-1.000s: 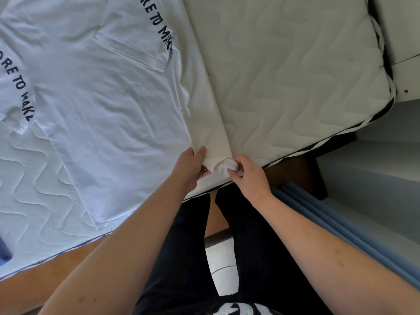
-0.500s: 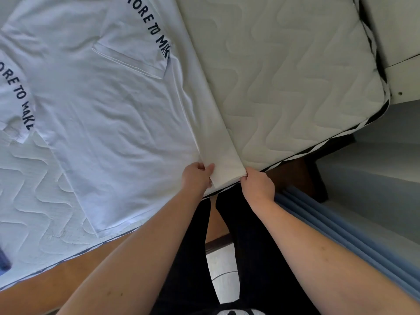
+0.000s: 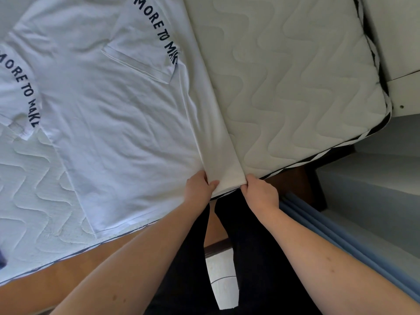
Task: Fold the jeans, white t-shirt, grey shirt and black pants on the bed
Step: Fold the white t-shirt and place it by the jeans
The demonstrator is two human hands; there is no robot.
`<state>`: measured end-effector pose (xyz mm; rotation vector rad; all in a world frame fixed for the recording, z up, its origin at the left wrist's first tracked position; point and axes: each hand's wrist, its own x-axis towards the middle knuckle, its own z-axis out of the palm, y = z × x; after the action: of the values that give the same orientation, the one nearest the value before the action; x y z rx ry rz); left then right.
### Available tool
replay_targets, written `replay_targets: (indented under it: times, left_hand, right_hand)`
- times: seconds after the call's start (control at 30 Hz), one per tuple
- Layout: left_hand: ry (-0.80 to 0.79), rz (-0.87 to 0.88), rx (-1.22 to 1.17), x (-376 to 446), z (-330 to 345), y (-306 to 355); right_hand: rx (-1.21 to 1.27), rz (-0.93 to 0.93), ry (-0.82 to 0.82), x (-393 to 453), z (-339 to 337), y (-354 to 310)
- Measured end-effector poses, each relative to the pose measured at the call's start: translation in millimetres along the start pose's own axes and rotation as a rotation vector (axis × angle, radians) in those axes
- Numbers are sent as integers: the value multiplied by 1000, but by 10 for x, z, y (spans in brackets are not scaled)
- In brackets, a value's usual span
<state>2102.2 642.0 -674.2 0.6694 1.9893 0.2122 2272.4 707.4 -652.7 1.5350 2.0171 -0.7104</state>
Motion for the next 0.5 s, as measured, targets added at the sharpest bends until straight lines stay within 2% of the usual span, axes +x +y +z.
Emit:
replay_targets:
  times: [0.1,0.2,0.33,0.5]
  left_hand:
    - [7,19,53,53,-56,53]
    - [119,-19,-24,193,-248,144]
    - [270,27,-193,495,-701,233]
    - [428,-32,-458,968,-1372,366]
  right_hand:
    - [-3,30,-154,67,-99,-62]
    - [-139,76,-241,213,-315,-131]
    - [-229,-51,-92,456,-685,-352]
    - [-99,-268,144,823,-955,-832]
